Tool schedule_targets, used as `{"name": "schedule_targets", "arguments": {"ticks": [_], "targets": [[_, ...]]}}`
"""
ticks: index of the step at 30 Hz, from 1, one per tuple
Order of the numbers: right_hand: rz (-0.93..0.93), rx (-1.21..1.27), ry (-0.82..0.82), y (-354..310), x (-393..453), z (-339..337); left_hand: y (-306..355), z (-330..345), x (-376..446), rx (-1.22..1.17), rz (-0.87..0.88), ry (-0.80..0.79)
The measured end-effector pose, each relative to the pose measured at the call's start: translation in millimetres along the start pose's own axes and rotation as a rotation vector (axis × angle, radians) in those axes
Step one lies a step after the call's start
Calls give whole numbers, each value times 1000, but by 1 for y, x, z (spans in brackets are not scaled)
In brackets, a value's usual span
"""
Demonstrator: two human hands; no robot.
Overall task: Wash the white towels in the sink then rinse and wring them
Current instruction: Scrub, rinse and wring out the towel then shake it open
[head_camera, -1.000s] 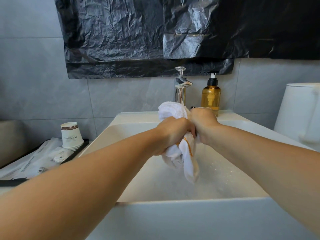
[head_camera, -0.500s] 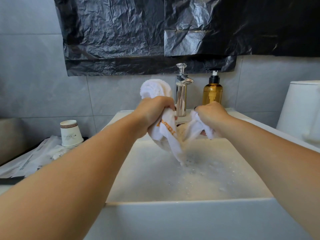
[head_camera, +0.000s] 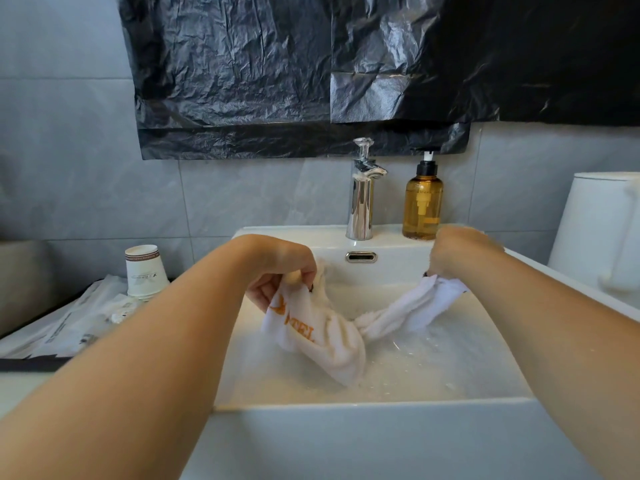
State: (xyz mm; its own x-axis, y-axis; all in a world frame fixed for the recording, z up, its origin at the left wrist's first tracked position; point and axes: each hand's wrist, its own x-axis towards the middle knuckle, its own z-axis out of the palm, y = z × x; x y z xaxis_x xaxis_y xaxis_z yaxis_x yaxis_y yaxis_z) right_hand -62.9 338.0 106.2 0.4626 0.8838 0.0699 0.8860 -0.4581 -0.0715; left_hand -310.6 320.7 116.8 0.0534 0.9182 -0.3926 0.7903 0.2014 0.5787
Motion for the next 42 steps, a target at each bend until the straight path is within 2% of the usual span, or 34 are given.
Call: {"name": "schedule_targets", "arguments": {"ticks": [3, 6, 8, 11, 13, 16, 18, 20, 25, 28, 31, 33, 34, 36, 38, 39, 40, 42], "targets": [[-8, 18, 38, 1, -9, 1, 3, -1, -2, 12, 41, 127], [-212, 3, -33, -10, -18, 8, 6, -4, -1, -58, 138, 245], [-450, 158, -220, -19, -26, 12, 6, -5, -2, -198, 226, 261], [-638, 662, -694, -33, -50, 15, 7, -4, -6, -522, 335, 140], [-727, 643, -788, -39, -56, 20, 8, -2, -8, -609, 365, 131], [-699, 421, -886, -42, -57, 27, 10, -4, -12, -475, 317, 306], [-632, 306, -824, -44, -54, 27, 6, -12, -7, -338, 274, 452], [-551, 264, -604, -42, -51, 21, -1, -19, -3, -182, 226, 520], [-307, 351, -93, -22, -25, 5, -6, -15, -8, 202, 76, 411], [-198, 482, 108, -13, -14, 7, -3, -11, -5, 471, 35, 420], [-195, 535, 177, -14, -10, 9, -3, -8, 9, 587, 115, 442], [-206, 583, 173, -16, -7, 12, 0, -1, 13, 529, 333, 447], [-211, 592, 170, -16, -6, 12, 3, 5, 13, 474, 464, 393], [-204, 503, 159, -14, -6, 13, 10, 20, 11, 466, 617, 170], [-154, 357, 164, -10, -8, 14, 15, 40, 10, 642, 582, -47], [-141, 297, 150, -9, -10, 14, 17, 48, 12, 735, 537, -104], [-160, 248, 122, -9, -9, 15, 18, 54, 16, 785, 506, -119], [-242, 224, 70, -11, -8, 18, 18, 59, 24, 784, 538, -36]]}}
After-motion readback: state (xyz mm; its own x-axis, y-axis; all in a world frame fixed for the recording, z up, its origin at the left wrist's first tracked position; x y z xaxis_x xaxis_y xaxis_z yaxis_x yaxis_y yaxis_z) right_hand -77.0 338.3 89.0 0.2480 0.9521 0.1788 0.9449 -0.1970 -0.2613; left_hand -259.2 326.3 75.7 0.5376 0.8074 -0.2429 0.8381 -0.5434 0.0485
